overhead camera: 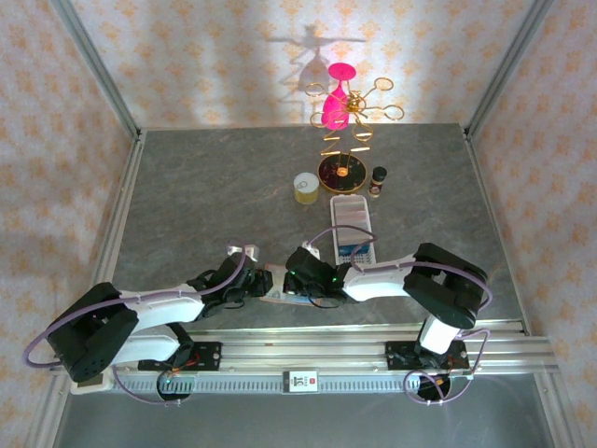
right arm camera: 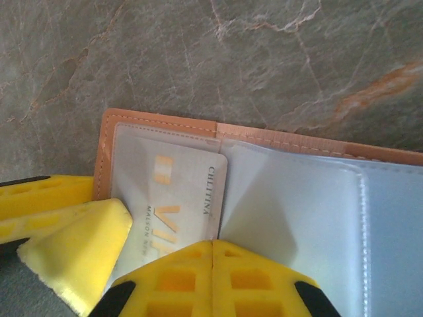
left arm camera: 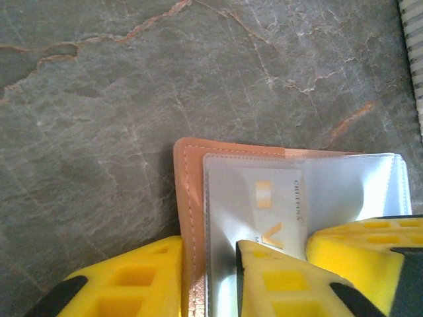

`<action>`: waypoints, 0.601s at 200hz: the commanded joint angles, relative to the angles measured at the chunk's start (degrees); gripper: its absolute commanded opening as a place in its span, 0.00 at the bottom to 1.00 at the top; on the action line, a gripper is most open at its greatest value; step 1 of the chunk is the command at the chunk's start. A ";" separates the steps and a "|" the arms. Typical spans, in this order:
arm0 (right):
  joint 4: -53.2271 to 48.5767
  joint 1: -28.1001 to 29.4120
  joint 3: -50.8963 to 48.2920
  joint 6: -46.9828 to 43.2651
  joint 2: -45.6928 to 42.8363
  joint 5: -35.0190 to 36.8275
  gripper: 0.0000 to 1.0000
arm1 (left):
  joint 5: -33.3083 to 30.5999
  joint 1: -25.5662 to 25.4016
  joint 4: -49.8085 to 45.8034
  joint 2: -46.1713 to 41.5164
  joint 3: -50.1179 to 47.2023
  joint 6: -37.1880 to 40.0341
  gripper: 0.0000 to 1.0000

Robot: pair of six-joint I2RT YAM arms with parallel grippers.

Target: Put the credit cards into the card holder

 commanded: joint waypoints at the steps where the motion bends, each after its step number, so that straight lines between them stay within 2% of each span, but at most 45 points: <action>1: -2.80 0.47 1.80 -1.36 -3.64 2.91 0.08 | -0.32 -0.51 -7.41 2.65 -1.54 -0.84 0.23; 22: -6.24 0.45 0.49 -1.42 -7.65 4.96 0.17 | -0.71 -0.51 -7.46 4.26 -1.15 -0.70 0.21; 60: -9.25 0.55 -4.27 0.97 -12.15 5.95 0.24 | -1.56 -0.60 -7.62 4.71 -1.17 -1.05 0.20; 92: -8.13 0.56 -7.02 2.61 -13.06 5.86 0.31 | -1.48 -0.60 -7.51 4.61 -1.36 -0.96 0.20; 120: -6.31 0.51 -6.97 2.80 -11.66 4.59 0.33 | -1.29 -0.68 -7.47 4.69 -1.36 -0.87 0.19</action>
